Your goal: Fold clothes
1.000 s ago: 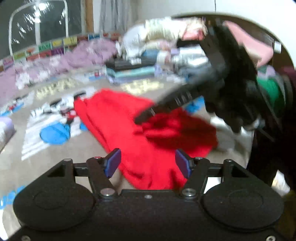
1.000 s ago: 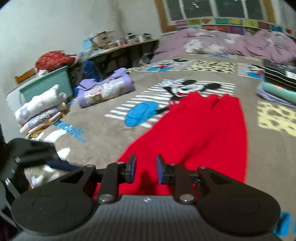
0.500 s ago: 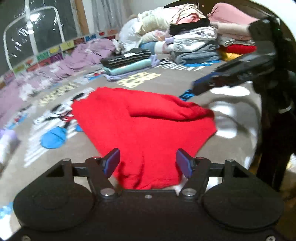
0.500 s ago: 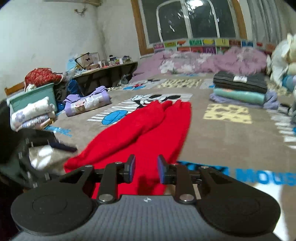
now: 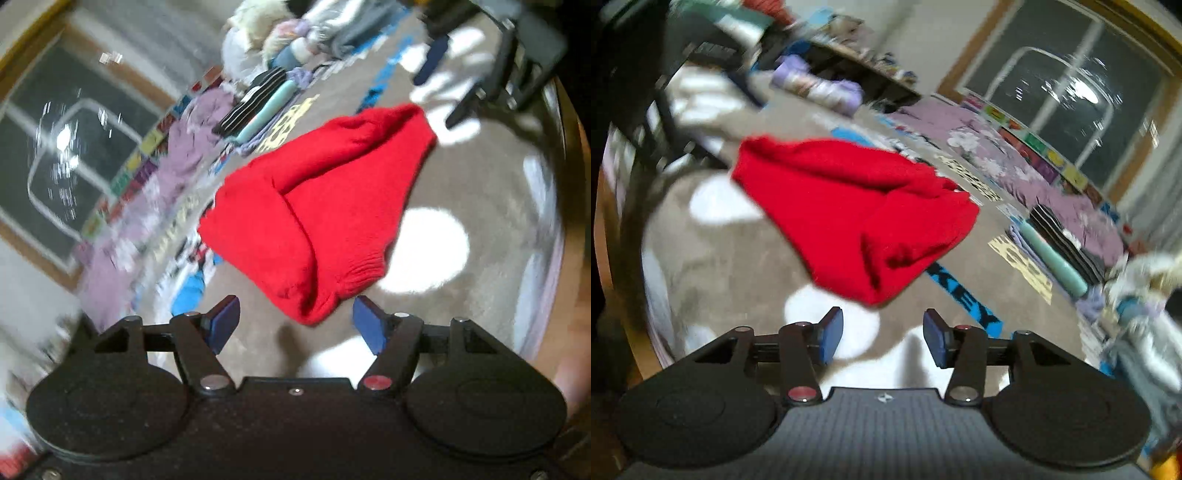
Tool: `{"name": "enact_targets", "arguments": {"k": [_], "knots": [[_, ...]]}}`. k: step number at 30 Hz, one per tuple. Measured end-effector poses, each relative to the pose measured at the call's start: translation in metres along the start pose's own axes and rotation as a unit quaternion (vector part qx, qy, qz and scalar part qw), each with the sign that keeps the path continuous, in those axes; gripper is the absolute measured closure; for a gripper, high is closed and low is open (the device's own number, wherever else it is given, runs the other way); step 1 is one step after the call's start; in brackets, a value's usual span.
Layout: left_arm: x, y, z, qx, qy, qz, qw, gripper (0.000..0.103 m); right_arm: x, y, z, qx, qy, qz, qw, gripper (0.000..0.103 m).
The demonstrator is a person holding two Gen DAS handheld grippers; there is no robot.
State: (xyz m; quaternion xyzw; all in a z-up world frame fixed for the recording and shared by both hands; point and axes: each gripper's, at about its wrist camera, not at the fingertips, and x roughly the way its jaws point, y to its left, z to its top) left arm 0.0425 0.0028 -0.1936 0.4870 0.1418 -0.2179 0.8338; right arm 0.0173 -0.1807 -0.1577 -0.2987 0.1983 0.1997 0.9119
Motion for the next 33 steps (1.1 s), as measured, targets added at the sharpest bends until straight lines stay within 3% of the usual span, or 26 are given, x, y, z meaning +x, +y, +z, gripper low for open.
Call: {"name": "enact_targets", "arguments": {"k": [4,8,17,19,22,25,26,30,33], "knots": [[0.004,-0.004,-0.003,0.022,-0.005,0.018,0.9996,0.035,0.007,0.019,0.002,-0.074,0.011,-0.020,0.997,0.054],[0.011,-0.012,-0.001,0.033,-0.012,0.047,0.9983,0.034,0.021,0.026,0.008,-0.099,0.001,-0.039,0.994,0.054],[0.008,-0.013,-0.002,0.039,-0.019,0.066,0.9969,0.035,0.028,0.030,0.006,-0.118,-0.015,-0.048,0.992,0.054],[0.010,-0.014,0.000,0.038,-0.019,0.073,0.9965,0.035,0.031,0.029,0.008,-0.114,-0.019,-0.045,0.992,0.059],[0.014,-0.010,0.001,0.018,-0.013,0.075,0.9970,0.035,0.033,0.033,0.009,-0.110,-0.026,-0.047,0.993,0.075],[0.014,-0.002,0.001,-0.039,0.001,0.066,0.9971,0.035,0.032,0.038,0.009,-0.111,-0.030,-0.054,0.992,0.078],[0.014,-0.001,0.001,-0.049,0.004,0.064,0.9967,0.038,0.033,0.037,0.009,-0.108,-0.029,-0.053,0.992,0.078],[0.013,-0.006,0.003,-0.056,0.018,0.048,0.9971,0.076,0.032,0.033,0.009,-0.087,-0.026,-0.040,0.995,0.083],[0.011,-0.010,0.005,-0.063,0.018,0.049,0.9966,0.085,0.030,0.029,0.010,-0.071,-0.023,-0.029,0.997,0.085]]}}
